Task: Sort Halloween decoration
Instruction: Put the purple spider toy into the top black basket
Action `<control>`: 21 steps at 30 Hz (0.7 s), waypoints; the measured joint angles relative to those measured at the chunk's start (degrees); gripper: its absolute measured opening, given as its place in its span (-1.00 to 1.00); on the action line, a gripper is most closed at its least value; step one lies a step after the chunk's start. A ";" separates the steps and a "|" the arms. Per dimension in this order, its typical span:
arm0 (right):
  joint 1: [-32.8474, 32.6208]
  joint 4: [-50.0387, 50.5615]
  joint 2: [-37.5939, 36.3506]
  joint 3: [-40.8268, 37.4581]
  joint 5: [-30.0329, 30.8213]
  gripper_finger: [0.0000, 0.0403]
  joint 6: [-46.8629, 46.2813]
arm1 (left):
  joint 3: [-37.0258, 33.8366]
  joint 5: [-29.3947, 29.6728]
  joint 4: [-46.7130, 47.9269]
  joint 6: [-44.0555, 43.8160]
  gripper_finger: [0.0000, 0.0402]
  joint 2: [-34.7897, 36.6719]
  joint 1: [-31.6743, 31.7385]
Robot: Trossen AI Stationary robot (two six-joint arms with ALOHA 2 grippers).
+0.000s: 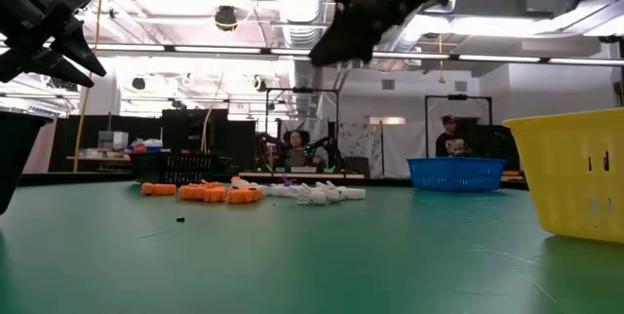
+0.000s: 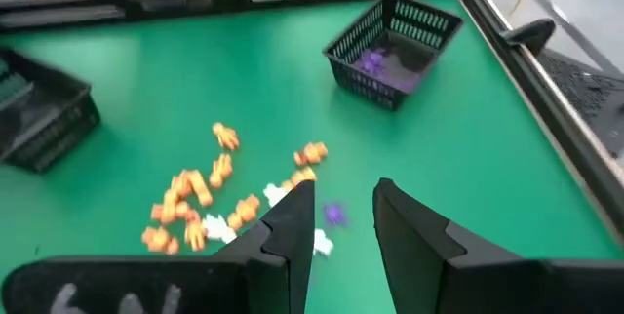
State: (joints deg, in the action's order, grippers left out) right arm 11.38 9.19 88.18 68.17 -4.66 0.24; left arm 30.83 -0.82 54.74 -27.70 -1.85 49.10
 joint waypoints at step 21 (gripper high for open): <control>-3.35 -19.49 26.96 4.70 1.30 0.16 0.06 | 0.00 -0.35 0.29 0.02 -0.29 0.00 0.00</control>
State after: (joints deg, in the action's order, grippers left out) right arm 8.03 -10.30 115.14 72.86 -3.36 0.30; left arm 30.83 -1.17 55.03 -27.68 -1.85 49.10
